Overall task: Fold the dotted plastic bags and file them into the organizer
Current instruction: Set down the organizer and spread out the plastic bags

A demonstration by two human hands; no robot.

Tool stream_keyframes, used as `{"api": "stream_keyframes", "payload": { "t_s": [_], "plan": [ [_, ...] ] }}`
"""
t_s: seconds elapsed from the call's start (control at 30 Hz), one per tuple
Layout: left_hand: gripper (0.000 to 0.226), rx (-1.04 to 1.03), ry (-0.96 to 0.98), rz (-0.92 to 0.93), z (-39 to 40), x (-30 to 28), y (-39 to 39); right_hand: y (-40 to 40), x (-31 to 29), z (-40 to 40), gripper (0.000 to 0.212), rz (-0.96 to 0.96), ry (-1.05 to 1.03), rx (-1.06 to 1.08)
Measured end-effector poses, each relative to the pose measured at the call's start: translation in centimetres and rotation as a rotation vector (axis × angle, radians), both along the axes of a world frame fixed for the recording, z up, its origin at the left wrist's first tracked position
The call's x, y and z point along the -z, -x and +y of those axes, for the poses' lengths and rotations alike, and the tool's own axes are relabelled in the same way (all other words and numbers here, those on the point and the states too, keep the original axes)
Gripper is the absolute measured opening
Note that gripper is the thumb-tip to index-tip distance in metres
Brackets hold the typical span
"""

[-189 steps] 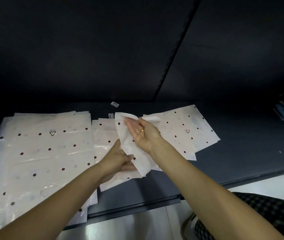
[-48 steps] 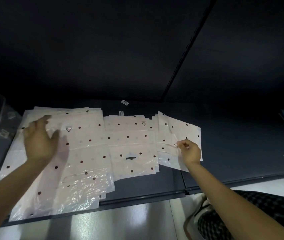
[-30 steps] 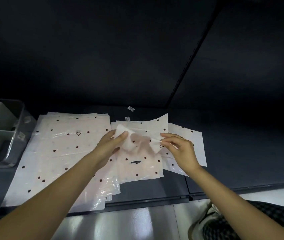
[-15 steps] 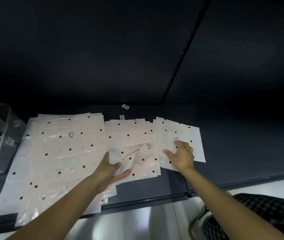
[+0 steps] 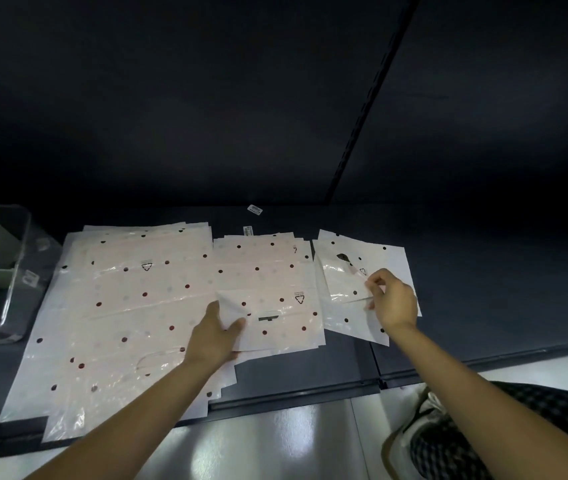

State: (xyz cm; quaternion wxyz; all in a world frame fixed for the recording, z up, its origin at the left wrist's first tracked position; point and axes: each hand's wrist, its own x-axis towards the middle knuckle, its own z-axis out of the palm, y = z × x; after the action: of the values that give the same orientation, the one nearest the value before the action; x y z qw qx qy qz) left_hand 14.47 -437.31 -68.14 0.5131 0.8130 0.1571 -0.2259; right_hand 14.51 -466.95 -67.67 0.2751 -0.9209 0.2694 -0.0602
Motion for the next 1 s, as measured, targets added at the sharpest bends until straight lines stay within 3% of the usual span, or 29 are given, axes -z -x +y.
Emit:
{"api": "stream_keyframes", "payload": {
  "t_s": [0.1,0.23,0.37,0.6,0.67,0.73,0.8,0.87,1.0],
  "plan": [
    [0.048,-0.08,-0.221,-0.234,0.1,-0.1,0.1,-0.1,-1.0,-0.1,0.009,-0.076,0.066,-0.067],
    [0.034,-0.064,-0.198,-0.432,-0.3,-0.9,-0.3,-0.5,-2.2,0.5,0.006,-0.193,-0.201,-0.116],
    [0.03,-0.003,0.031,-0.376,-1.7,-2.1,-0.6,-0.6,-4.5,2.4,0.009,-0.351,-0.556,-0.098],
    [0.076,0.025,0.413,-0.067,-1.4,-4.5,-1.4,-1.8,-8.5,6.0,0.019,-0.431,-0.718,-0.282],
    [0.071,0.077,0.566,-0.065,-0.9,-4.9,-1.7,-2.2,-8.8,6.9,0.025,-0.44,-0.779,-0.31],
    [0.051,0.082,0.668,-0.096,-0.4,-5.2,-2.2,-2.8,-8.8,7.5,0.029,-0.429,-0.825,-0.311],
    [0.052,-0.008,0.729,-0.103,0.1,-4.9,-2.9,-3.2,-8.3,7.7,0.032,-0.398,-0.802,-0.317],
    [0.072,-0.051,0.713,-0.113,0.8,-4.1,-3.2,-3.3,-7.2,7.5,0.041,-0.348,-0.724,-0.35],
    [0.096,0.183,0.399,-0.294,1.9,-2.0,-1.0,-2.1,-4.2,6.8,0.063,-0.232,-0.782,-0.393]
  ]
}}
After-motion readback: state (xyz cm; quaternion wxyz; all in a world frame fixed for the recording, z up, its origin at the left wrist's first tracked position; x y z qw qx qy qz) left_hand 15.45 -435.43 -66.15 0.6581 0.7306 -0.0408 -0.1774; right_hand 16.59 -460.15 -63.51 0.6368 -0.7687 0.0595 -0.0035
